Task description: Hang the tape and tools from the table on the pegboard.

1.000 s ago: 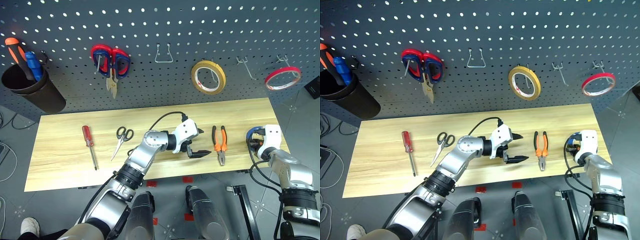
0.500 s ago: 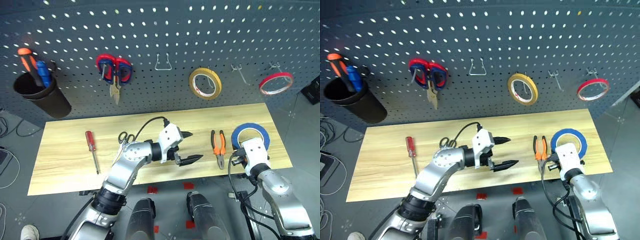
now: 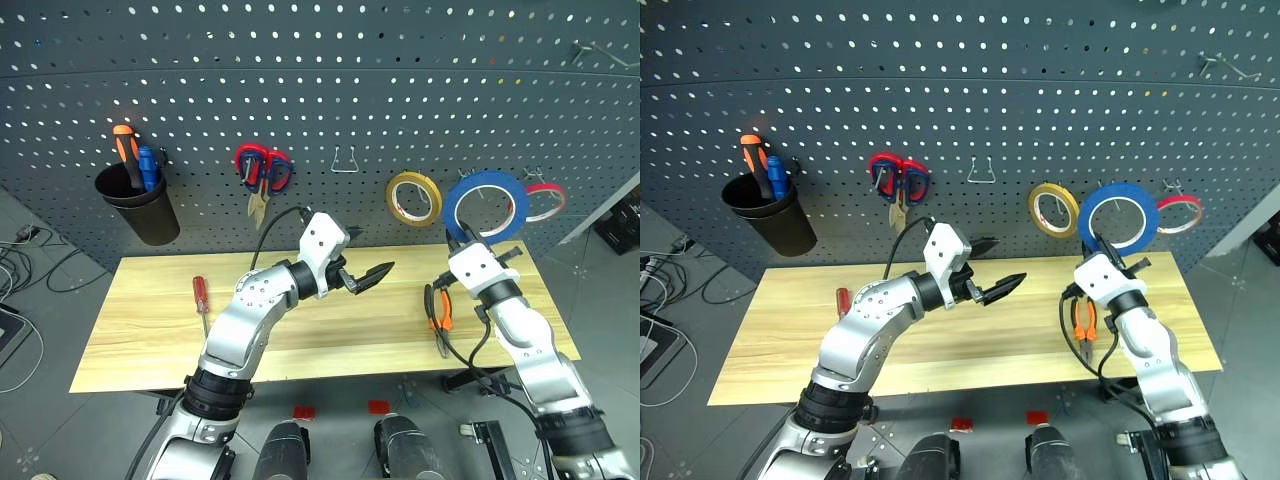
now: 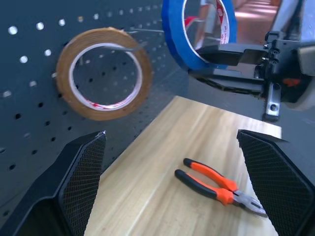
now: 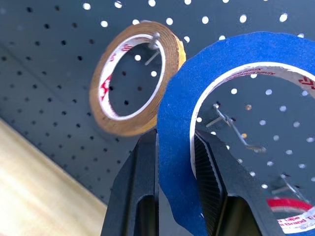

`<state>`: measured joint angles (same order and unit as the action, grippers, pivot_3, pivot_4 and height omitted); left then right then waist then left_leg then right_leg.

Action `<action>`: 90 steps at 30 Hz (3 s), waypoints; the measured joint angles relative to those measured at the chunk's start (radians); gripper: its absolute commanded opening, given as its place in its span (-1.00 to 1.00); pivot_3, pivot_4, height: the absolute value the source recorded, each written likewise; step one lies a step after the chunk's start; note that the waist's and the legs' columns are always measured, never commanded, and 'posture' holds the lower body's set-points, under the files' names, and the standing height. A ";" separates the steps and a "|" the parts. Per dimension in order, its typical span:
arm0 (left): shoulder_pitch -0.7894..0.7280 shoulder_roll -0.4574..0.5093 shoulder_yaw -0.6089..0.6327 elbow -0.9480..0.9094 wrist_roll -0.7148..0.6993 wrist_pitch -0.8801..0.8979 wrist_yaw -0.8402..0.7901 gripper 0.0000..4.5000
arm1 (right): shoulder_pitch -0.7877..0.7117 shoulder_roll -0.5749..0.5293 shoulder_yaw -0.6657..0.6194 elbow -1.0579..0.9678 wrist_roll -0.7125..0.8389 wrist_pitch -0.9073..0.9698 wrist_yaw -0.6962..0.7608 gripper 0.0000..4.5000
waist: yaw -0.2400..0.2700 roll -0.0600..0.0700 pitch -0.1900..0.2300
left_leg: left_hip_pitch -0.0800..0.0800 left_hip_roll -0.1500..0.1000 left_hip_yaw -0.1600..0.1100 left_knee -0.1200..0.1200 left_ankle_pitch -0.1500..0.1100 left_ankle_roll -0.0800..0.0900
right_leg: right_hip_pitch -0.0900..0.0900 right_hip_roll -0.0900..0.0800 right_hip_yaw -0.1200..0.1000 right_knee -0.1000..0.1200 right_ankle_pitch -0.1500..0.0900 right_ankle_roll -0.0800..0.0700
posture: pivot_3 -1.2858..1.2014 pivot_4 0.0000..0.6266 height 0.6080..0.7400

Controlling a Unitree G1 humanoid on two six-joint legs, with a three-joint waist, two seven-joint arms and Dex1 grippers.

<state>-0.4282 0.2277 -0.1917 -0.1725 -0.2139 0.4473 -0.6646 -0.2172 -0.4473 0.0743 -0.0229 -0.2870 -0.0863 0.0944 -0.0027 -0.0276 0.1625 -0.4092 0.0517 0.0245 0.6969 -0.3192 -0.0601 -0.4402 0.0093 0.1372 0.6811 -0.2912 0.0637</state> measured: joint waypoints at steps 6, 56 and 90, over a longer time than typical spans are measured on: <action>-0.028 -0.006 0.000 0.028 0.006 -0.036 0.006 1.00 | -0.106 -0.003 -0.045 0.187 0.100 -0.046 0.076 -0.69 | 0.004 0.001 -0.015 | 0.001 -0.003 0.000 0.000 0.000 0.002 | 0.001 -0.003 0.000 0.000 0.000 0.000 | 0.08 -0.73 1.00; 0.149 0.245 -0.061 0.138 0.063 -0.224 -0.204 1.00 | -0.212 0.247 -0.332 -0.074 0.408 1.363 -0.024 0.99 | -0.029 0.017 0.165 | 0.010 -0.006 -0.019 0.004 -0.005 0.016 | 0.017 -0.011 -0.018 0.009 -0.003 -0.004 | 0.08 0.34 1.00; 0.163 0.219 -0.040 0.104 0.062 -0.193 -0.173 1.00 | -0.176 -0.044 0.004 -0.202 0.494 1.267 0.240 0.99 | -0.027 0.013 0.202 | 0.007 -0.005 -0.022 0.001 -0.003 0.015 | 0.016 -0.013 -0.021 0.001 -0.003 -0.003 | 0.09 0.31 1.00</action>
<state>-0.2649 0.4470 -0.2318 -0.0682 -0.1521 0.2541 -0.8374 -0.3934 -0.4913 0.0779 -0.2248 0.2074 1.1808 0.3339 -0.0294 -0.0150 0.3641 -0.4019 0.0463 0.0029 0.6975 -0.3226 -0.0454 -0.4242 -0.0035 0.1162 0.6819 -0.2940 0.0604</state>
